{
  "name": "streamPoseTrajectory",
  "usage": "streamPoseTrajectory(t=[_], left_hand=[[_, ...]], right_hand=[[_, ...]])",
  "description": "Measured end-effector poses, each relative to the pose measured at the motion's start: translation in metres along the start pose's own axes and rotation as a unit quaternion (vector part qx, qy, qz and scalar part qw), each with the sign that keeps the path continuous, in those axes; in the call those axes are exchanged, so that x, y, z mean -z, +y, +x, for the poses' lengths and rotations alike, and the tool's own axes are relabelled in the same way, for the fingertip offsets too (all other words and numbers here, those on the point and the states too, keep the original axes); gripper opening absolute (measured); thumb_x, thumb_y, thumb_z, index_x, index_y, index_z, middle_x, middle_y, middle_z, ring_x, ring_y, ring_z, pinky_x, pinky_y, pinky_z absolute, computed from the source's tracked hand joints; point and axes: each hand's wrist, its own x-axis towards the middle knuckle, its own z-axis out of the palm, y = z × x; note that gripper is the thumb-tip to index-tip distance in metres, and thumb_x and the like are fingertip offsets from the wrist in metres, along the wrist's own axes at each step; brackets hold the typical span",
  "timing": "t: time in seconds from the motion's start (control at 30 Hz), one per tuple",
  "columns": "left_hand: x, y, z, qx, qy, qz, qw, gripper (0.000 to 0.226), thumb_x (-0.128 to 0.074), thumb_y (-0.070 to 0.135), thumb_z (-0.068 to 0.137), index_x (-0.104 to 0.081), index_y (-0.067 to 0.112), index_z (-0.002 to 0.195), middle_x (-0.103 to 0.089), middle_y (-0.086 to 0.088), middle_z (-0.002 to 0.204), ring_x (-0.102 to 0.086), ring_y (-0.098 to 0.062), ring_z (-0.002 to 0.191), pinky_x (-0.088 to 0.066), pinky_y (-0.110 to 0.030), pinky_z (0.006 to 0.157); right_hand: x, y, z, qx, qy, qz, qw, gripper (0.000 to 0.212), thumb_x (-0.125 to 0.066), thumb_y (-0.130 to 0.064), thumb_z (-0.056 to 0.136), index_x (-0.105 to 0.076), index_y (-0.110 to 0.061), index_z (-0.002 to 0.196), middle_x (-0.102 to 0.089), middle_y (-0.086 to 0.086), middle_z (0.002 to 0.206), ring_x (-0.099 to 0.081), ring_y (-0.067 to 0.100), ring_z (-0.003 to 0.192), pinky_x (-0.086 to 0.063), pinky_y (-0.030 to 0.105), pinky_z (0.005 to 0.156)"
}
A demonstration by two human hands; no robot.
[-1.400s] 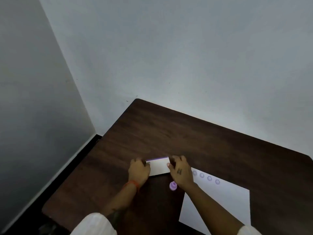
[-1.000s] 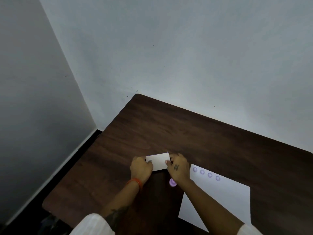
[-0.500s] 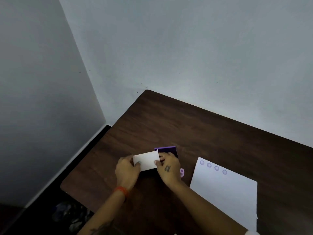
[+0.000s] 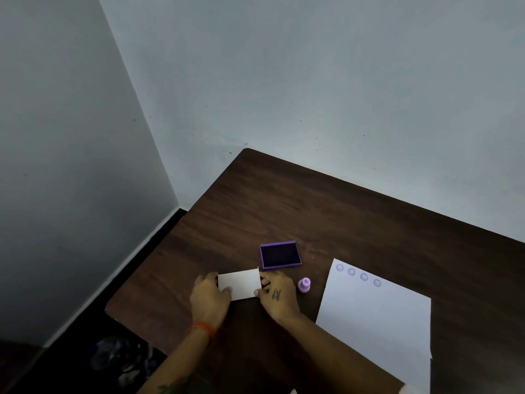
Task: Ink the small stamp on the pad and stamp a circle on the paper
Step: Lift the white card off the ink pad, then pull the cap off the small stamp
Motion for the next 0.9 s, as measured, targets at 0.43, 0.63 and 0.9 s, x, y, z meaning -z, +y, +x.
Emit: streamPoseTrajectory(t=[0.43,0.63,0.9], left_hand=[[-0.032,0.048,-0.004,-0.243,-0.036,-0.052,0.968,0.069,-0.071,0.020,0.076,-0.037,0.023,0.136,-0.038,-0.002,0.143,-0.036,-0.021,0.129,-0.032,-0.026,0.102],[-0.068,0.064,-0.014,-0.252,-0.175,-0.010,0.952,0.073,-0.071,0.015,0.075,-0.034,0.023,0.138,-0.036,-0.001,0.145,-0.039,-0.020,0.130,-0.040,-0.039,0.108],[-0.093,0.068,-0.013,-0.249,-0.176,-0.001,0.952,0.023,-0.059,0.011,0.084,-0.062,0.013,0.107,-0.063,-0.008,0.115,-0.058,-0.018,0.103,-0.038,-0.018,0.086]], right_hand=[[0.050,0.001,-0.003,0.074,0.163,0.034,0.983,0.047,-0.070,-0.025,0.077,-0.054,-0.022,0.121,-0.056,0.001,0.124,-0.055,0.016,0.109,-0.051,0.029,0.092],[0.068,0.042,-0.011,0.007,0.165,0.033,0.986,0.040,-0.069,-0.026,0.079,-0.057,-0.021,0.116,-0.060,0.002,0.121,-0.057,0.017,0.106,-0.037,0.008,0.080],[0.057,0.067,-0.012,-0.011,0.124,0.025,0.992,0.015,-0.064,-0.032,0.084,-0.070,-0.018,0.086,-0.073,0.004,0.089,-0.052,-0.001,0.066,-0.038,-0.003,0.058]])
